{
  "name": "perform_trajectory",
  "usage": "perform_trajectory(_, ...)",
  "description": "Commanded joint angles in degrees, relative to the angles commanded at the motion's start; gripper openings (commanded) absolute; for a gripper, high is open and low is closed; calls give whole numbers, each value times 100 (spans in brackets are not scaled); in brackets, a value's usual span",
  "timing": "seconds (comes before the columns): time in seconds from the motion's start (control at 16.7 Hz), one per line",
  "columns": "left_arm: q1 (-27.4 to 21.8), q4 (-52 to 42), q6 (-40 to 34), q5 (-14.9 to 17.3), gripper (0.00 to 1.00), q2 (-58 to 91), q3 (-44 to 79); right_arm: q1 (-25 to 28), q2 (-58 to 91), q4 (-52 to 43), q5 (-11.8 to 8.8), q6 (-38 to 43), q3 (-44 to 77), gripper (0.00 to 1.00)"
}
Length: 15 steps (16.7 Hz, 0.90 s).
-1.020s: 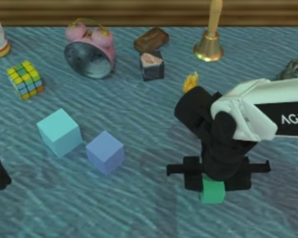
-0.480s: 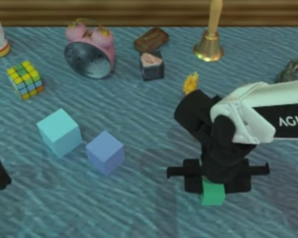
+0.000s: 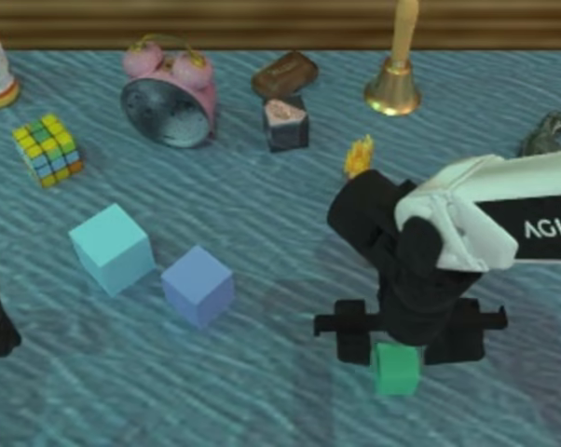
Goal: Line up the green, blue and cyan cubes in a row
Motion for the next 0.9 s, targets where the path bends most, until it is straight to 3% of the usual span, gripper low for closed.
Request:
perform_trajectory(0.12, 0, 0, 0, 0, 100, 0, 0, 0, 0, 0, 0, 0, 0, 100)
perform_trajectory(0.66, 0, 0, 0, 0, 100, 0, 0, -5, -11, -20, 0, 1, 16, 100)
perform_trajectory(0.9, 0, 0, 0, 0, 100, 0, 0, 23, -297, -691, -1, 28, 370, 100)
